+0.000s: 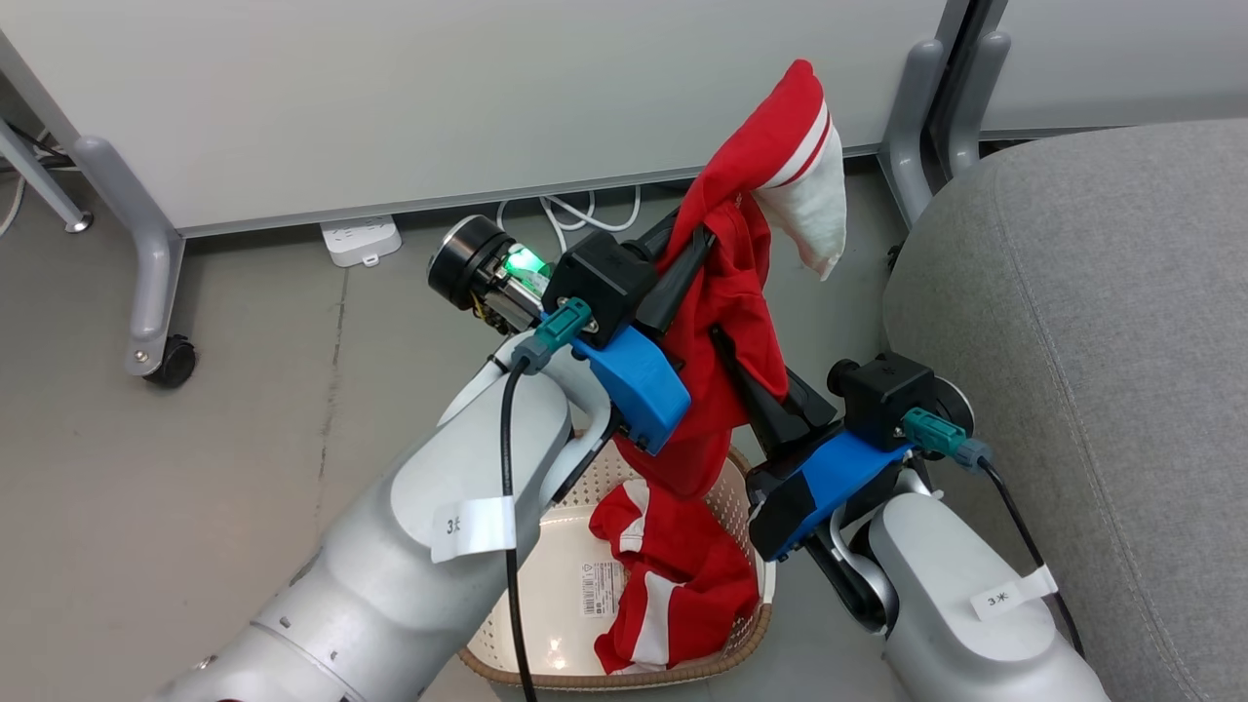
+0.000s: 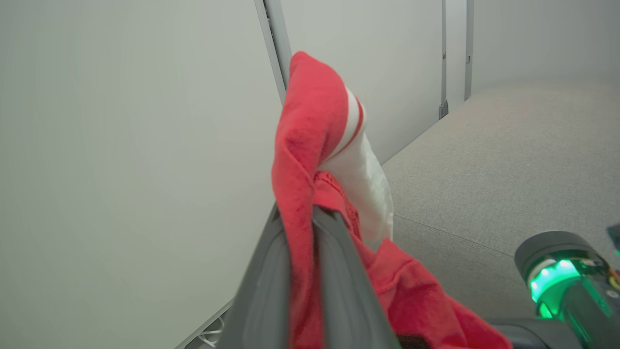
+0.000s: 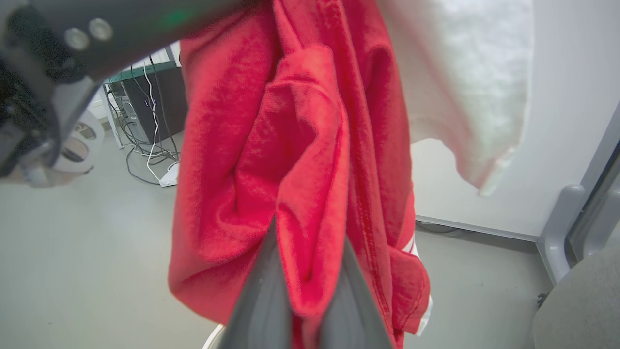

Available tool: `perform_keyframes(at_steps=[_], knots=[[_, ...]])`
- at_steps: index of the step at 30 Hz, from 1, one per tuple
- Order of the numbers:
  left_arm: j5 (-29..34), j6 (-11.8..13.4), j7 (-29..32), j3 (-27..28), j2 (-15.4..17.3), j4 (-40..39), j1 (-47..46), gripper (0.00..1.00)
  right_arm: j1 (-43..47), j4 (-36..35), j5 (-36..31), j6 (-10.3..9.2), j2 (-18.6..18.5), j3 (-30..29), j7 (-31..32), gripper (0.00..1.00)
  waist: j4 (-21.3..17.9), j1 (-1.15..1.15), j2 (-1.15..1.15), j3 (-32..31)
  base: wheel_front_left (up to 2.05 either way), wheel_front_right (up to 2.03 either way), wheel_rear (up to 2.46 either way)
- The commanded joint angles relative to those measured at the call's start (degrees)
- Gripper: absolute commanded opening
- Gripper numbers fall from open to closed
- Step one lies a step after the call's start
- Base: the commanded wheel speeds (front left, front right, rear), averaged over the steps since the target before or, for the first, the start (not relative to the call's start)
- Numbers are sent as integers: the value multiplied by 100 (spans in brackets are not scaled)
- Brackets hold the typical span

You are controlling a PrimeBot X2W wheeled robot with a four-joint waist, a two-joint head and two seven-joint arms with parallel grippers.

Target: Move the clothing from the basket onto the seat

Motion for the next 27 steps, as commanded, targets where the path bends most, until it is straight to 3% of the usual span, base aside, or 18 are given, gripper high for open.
perform_keyframes(at_steps=[1, 11, 12, 13, 27], knots=[[14, -20, -29, 39, 2, 14, 43, 0, -17, -18, 18, 3, -22, 2, -6, 0, -3, 0, 0, -3, 0, 0, 0], [16, -37, -29, 59, -8, 77, 36, 0, -20, -91, -16, 3, -22, 3, -6, 0, -1, 0, 0, 13, 0, 0, 0], [2, -34, -29, 66, -10, 89, 35, 60, -17, -97, -20, 3, -22, 0, -6, 0, 1, 0, 0, 15, 0, 0, 0], [11, -23, -29, 71, -14, 85, 21, 100, -17, -102, -23, 3, -22, -3, -6, 0, 2, 0, 0, 18, 0, 0, 0], [45, -15, -29, 108, -28, 131, -2, 100, 6, -105, -115, 3, -22, -83, -6, 0, -29, 0, 0, 24, 0, 0, 0]])
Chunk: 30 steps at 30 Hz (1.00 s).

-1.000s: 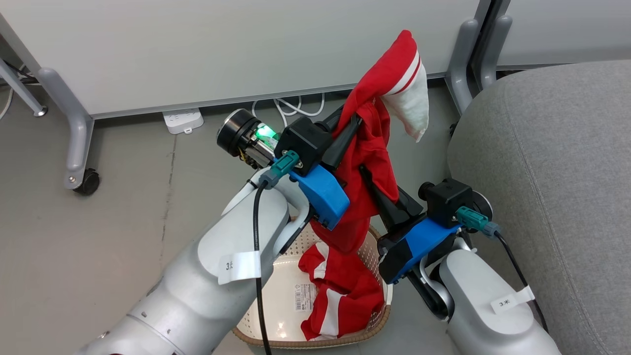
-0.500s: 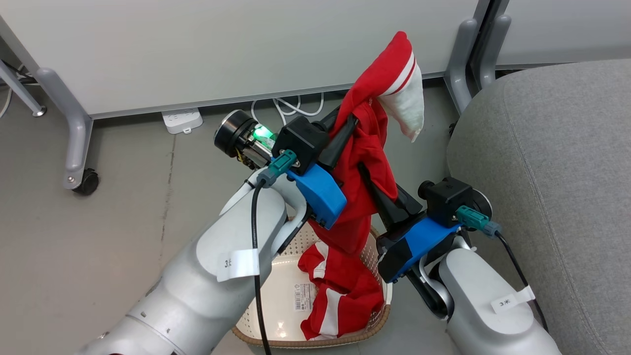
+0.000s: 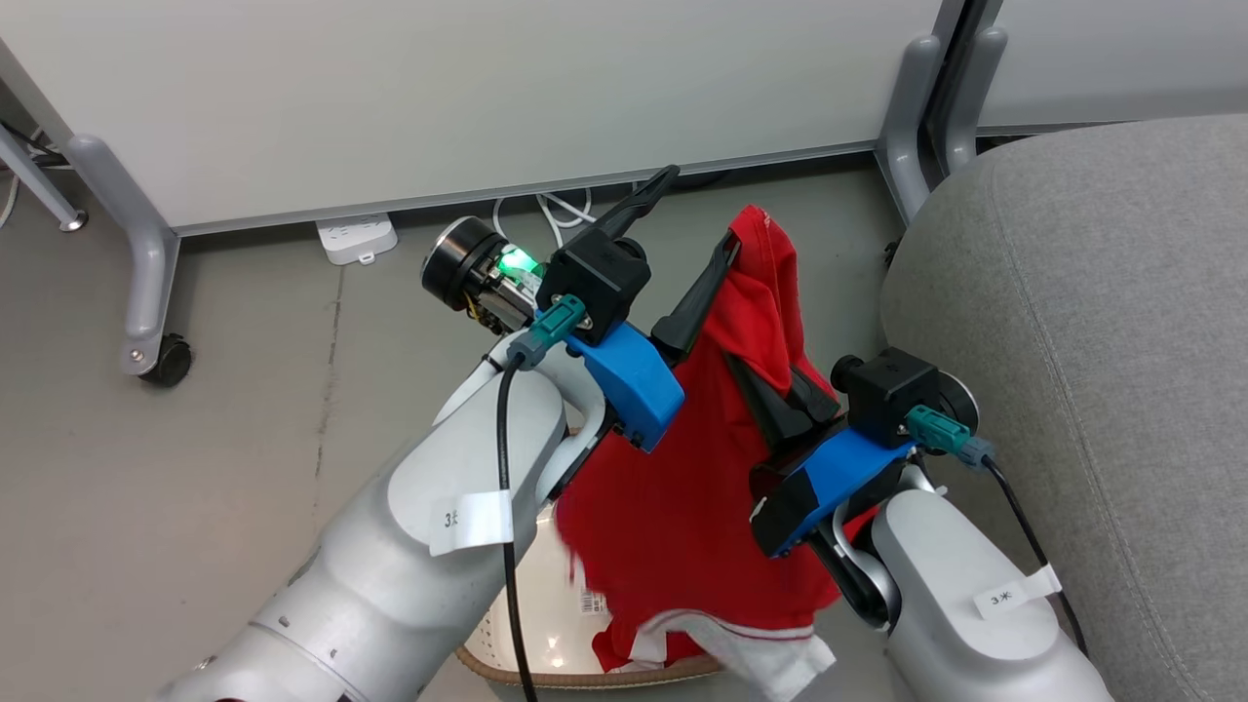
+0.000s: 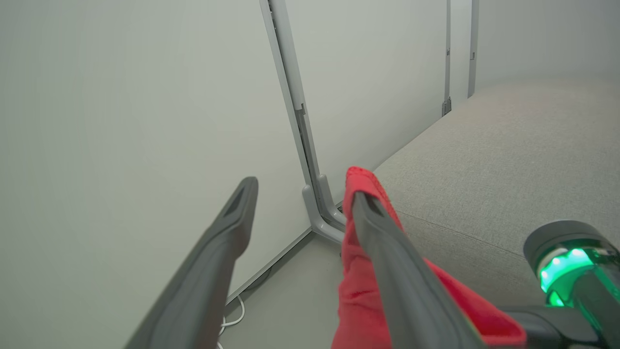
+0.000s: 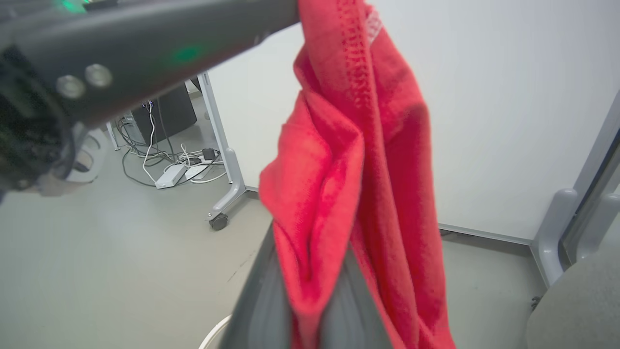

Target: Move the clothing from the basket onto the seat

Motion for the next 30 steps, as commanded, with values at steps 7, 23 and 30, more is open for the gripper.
perform_keyframes(at_steps=[7, 23, 30], knots=[[2, -4, -28, 57, 20, 4, 38, 100, 29, -44, -73, 2, -21, -149, -6, 0, -78, 0, 0, 38, 0, 0, 0], [46, -30, -23, -72, 228, -25, 196, 100, 44, -497, -340, 3, -17, -1061, -6, 0, -913, 0, 0, 343, 0, 0, 0], [80, -59, -22, -214, 304, -201, 308, 100, 172, -741, -539, 3, -16, -1593, -6, 0, -1368, 0, 0, 496, 0, 0, 0]])
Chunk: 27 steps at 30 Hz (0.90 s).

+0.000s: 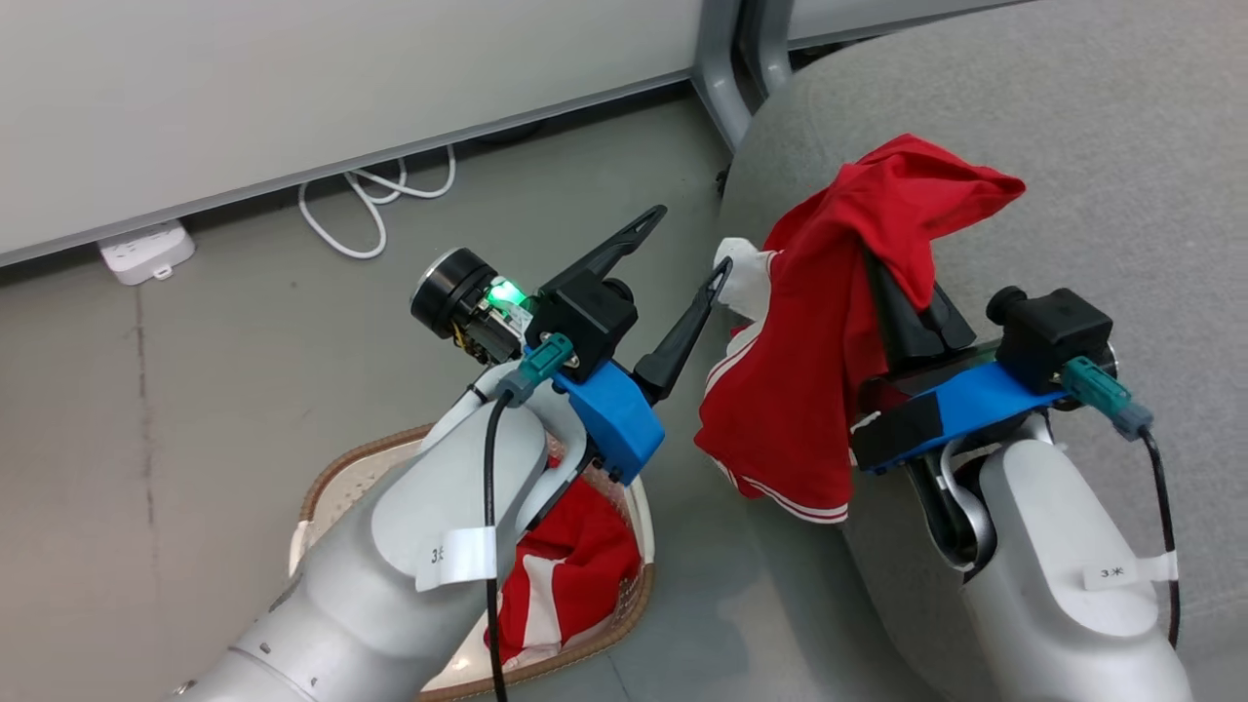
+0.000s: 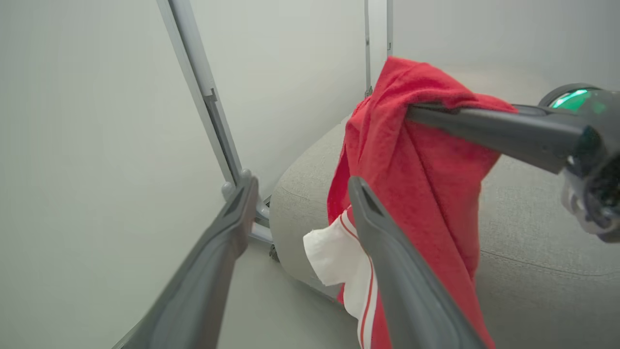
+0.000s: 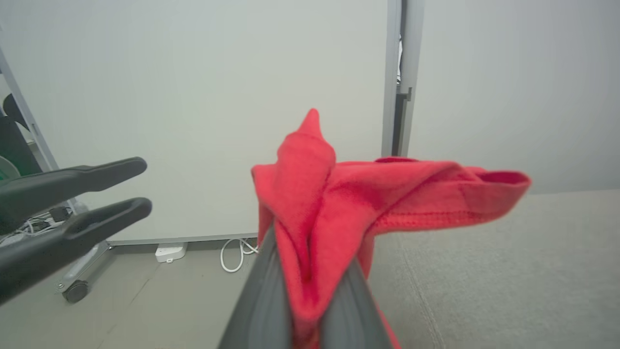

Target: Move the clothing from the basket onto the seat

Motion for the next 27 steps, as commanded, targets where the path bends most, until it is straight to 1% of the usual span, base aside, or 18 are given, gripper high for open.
perform_keyframes(at_steps=[1, 10, 16, 21, 27], knots=[[23, -11, -16, -38, 34, -41, 101, 100, 103, -53, -44, 3, -10, -62, -7, 0, -171, 0, 0, 79, 0, 0, 0], [79, 44, 37, -262, 123, -410, 349, 100, 366, -423, -249, 3, -10, -739, -7, 0, -730, 0, 0, 215, 0, 0, 0], [98, 61, 103, -418, 193, -609, 522, 100, 582, -616, -398, 3, -9, -1072, -7, 0, -1042, 0, 0, 285, 0, 0, 0], [86, 94, 129, -459, 236, -683, 576, 100, 726, -714, -449, 3, -11, -1274, -7, 0, -1192, 0, 0, 336, 0, 0, 0], [59, 107, 121, -498, 269, -765, 636, 100, 818, -779, -405, 3, -10, -1295, -7, 0, -1275, 0, 0, 332, 0, 0, 0]])
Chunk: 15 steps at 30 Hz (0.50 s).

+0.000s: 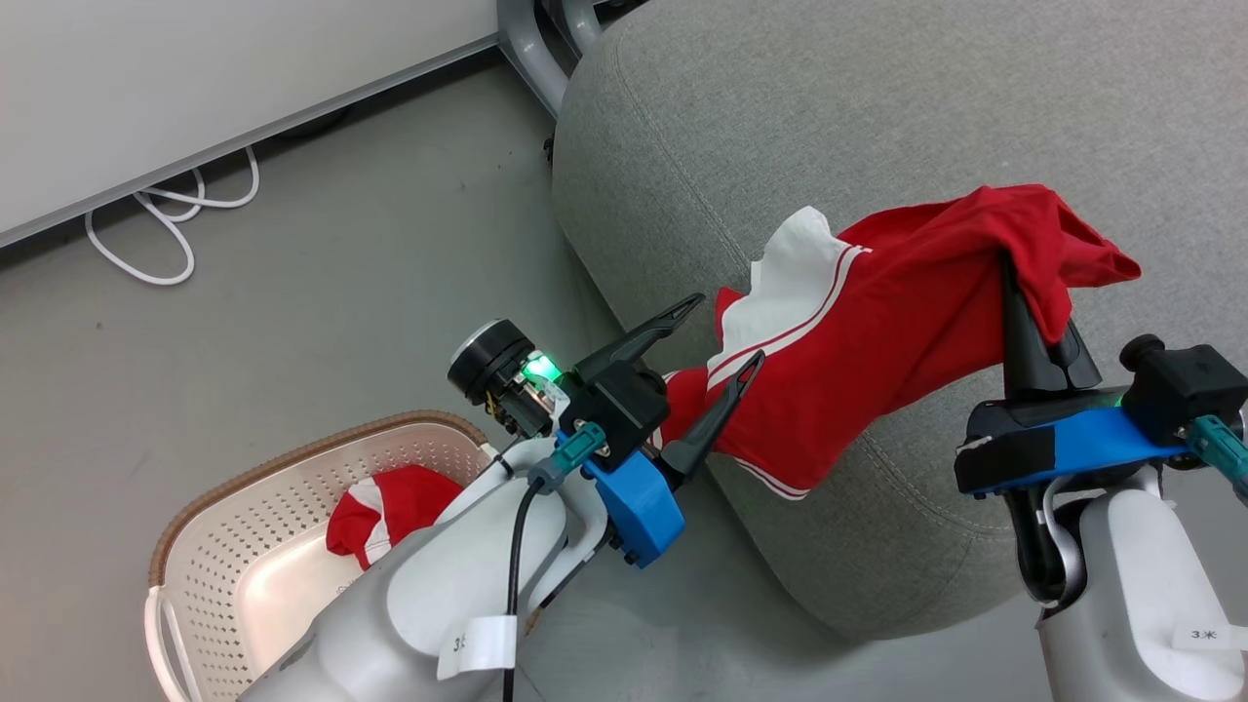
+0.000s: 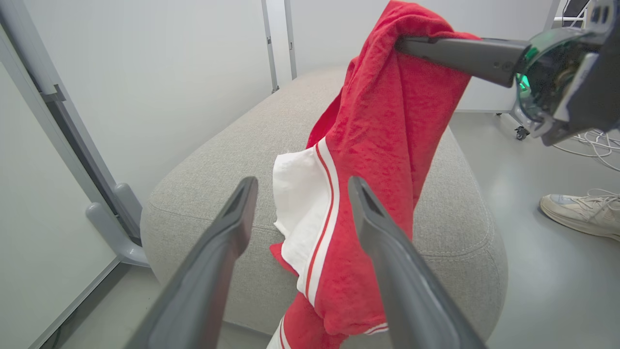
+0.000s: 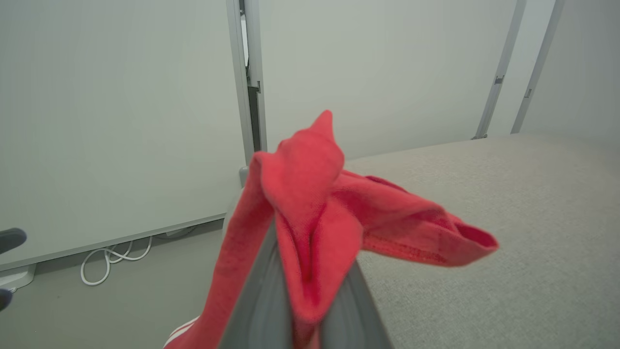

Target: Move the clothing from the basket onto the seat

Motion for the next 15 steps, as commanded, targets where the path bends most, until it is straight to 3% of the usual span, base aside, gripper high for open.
perform_keyframes(at_steps=[1, 9, 15], knots=[[-5, 25, -24, 7, 27, -29, 67, 100, 52, -33, 51, 3, -7, -3, -7, 0, 1, 0, 0, -11, 0, 0, 0], [-10, 111, -71, 51, 50, -179, 50, 100, -206, -42, 38, 3, -7, 34, -7, 0, 82, 0, 0, 23, 0, 0, 0], [45, 170, -96, 111, 181, -353, -94, 100, -887, -199, -93, 2, -62, 42, -7, 0, 109, 0, 0, 299, 0, 0, 0]])
